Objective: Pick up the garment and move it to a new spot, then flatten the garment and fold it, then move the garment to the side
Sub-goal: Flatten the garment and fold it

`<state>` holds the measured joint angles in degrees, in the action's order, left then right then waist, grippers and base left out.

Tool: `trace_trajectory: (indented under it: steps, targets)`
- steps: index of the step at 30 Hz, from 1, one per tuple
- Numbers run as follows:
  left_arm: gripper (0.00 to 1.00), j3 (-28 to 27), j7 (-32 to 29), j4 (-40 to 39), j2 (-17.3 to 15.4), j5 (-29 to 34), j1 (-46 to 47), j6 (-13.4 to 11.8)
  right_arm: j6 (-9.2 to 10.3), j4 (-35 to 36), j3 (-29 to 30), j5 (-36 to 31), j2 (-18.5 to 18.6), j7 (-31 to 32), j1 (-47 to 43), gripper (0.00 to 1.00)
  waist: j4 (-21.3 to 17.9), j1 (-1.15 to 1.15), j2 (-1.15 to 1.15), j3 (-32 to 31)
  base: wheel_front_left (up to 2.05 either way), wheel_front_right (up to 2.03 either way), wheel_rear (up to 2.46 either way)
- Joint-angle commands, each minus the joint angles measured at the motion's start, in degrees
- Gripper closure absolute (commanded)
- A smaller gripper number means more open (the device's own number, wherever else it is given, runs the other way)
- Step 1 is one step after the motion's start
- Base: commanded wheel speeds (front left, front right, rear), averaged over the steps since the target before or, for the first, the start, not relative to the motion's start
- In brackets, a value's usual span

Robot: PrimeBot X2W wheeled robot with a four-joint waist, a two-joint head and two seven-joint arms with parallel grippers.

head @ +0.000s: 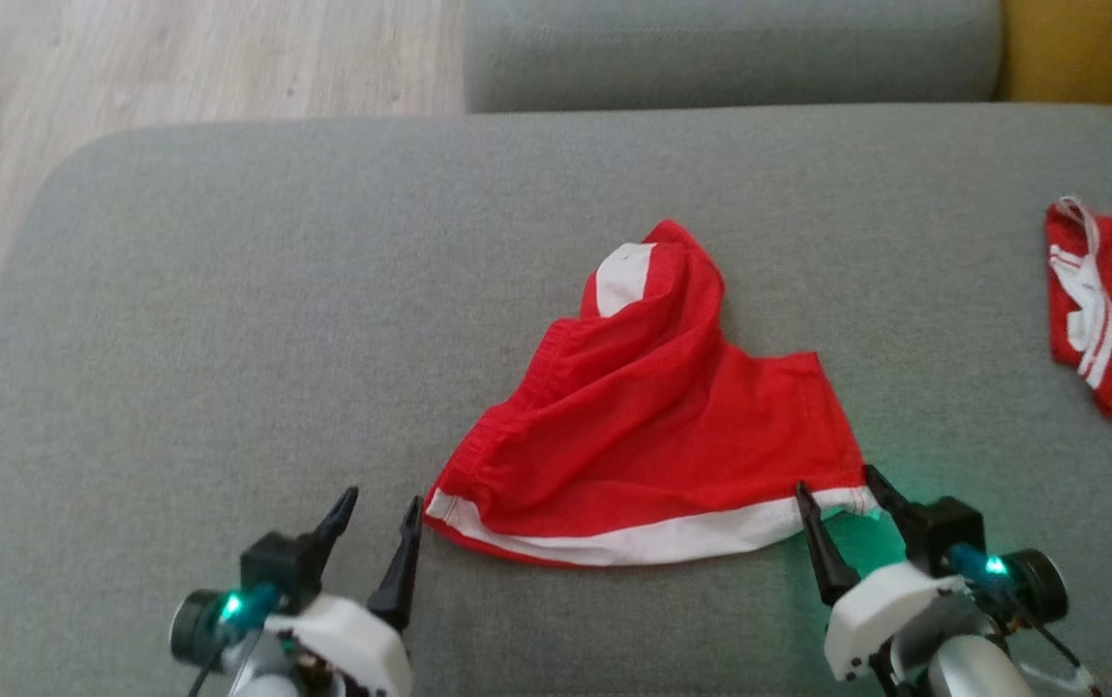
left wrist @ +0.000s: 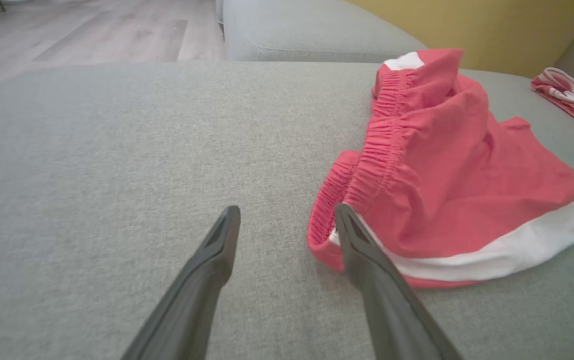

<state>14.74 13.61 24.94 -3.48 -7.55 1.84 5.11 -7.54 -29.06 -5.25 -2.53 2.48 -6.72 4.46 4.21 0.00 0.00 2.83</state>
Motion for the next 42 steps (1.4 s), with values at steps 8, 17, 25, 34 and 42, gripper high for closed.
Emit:
trace_trajectory:
  steps: [8,17,25,34,42]
  targets:
    - [0.0,2.16,-2.54,2.92,-0.93,-1.94,6.37,1.85,0.05,-0.33,-1.15,-0.67,0.4,1.83,2.22,0.0,-0.06,0.0,0.0,1.59,0.0,0.0,0.0]
    - [0.0,5.87,-4.58,3.76,-2.94,-5.94,6.45,2.31,0.05,1.47,-2.09,0.19,0.4,2.96,0.63,0.0,-1.36,0.0,0.0,1.42,0.0,0.0,0.0]
    - [0.0,8.32,-5.04,4.07,-4.14,-8.27,7.38,2.36,0.05,1.29,-3.35,0.71,0.4,4.86,0.76,0.0,-1.04,0.0,0.0,1.79,0.0,0.0,0.0]
    - [0.0,10.06,-4.69,3.93,-5.54,-9.38,9.64,2.36,0.05,1.21,-4.17,1.03,0.4,5.36,0.86,0.0,-1.57,0.0,0.0,2.53,0.0,0.0,0.0]
    - [1.0,13.8,-5.97,5.59,-6.85,-13.54,11.6,2.37,0.05,0.0,-5.71,4.35,0.4,5.19,2.3,1.0,-3.0,0.0,0.0,3.16,0.0,0.0,0.0]
